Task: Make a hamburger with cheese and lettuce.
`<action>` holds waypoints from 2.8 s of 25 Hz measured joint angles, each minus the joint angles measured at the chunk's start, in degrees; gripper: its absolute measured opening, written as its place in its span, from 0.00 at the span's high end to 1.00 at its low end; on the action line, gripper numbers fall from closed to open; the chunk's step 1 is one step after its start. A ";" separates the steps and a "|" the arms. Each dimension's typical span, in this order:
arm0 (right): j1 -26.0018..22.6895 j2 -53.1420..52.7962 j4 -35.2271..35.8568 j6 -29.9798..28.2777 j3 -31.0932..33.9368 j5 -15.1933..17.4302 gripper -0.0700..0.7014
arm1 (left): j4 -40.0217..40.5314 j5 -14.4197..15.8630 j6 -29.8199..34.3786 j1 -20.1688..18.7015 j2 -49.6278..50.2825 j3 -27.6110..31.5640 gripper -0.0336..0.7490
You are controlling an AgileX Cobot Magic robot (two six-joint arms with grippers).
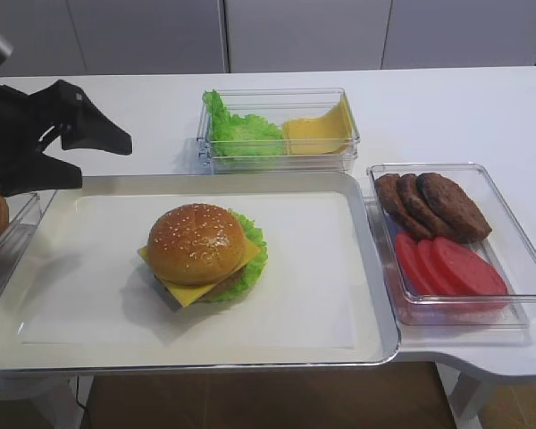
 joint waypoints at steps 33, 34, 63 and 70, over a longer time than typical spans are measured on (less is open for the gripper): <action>0.00 0.00 0.00 0.11 0.00 0.00 0.29 | 52.45 16.43 -28.25 4.46 -23.96 -0.27 0.14; 0.00 0.00 0.00 0.11 0.00 0.00 0.29 | 52.72 17.11 -28.34 4.46 -24.90 -0.27 0.14; 0.00 0.00 0.00 0.11 0.00 0.00 0.29 | 54.26 28.47 -28.14 4.55 -65.31 13.13 0.14; 0.00 0.00 0.00 0.11 0.00 0.00 0.29 | 54.26 28.74 -28.14 4.55 -74.94 13.47 0.14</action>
